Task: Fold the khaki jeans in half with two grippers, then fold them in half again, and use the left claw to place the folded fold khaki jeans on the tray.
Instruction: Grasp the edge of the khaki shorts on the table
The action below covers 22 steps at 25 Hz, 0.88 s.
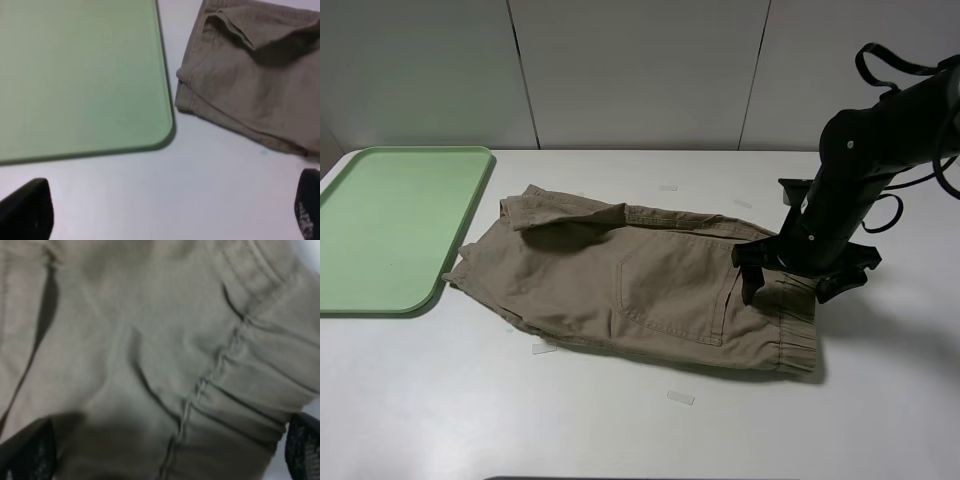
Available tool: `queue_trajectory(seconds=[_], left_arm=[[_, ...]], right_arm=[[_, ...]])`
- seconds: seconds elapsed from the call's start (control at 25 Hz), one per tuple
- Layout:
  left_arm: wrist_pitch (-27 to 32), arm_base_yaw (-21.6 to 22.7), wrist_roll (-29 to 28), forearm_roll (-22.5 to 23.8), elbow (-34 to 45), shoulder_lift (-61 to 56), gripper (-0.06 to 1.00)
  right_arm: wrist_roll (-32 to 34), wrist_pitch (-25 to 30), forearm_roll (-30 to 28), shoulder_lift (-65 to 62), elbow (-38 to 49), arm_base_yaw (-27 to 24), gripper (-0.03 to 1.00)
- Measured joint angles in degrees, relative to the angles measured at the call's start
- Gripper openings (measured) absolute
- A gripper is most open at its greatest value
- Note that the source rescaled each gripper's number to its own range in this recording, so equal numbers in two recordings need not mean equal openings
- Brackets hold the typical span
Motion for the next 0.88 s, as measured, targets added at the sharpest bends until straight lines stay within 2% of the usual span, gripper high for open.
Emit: queue_trajectory(seconds=[0.2,0.72,0.8,0.88], left_arm=[[0.7,0.0,-0.1,0.1,1.2,-1.6,0.96],[1.1,0.0,-0.5,0.1,1.2,-1.6,0.96],[1.1,0.0,-0.6,0.1,1.2,-1.6,0.96],[1.1,0.0,-0.7,0.1,1.2,-1.6,0.96]], right_arm=[[1.0,-2.7,-0.2,4.2,0.0,0.0,1.00],[2.0,-3.1,-0.6,6.2,-0.6,0.0,0.99],[2.0,-3.9,-0.6,6.2,-0.6,0.0,0.87],[2.1,-5.8,-0.6,6.3,-0.8,0.0,0.64]])
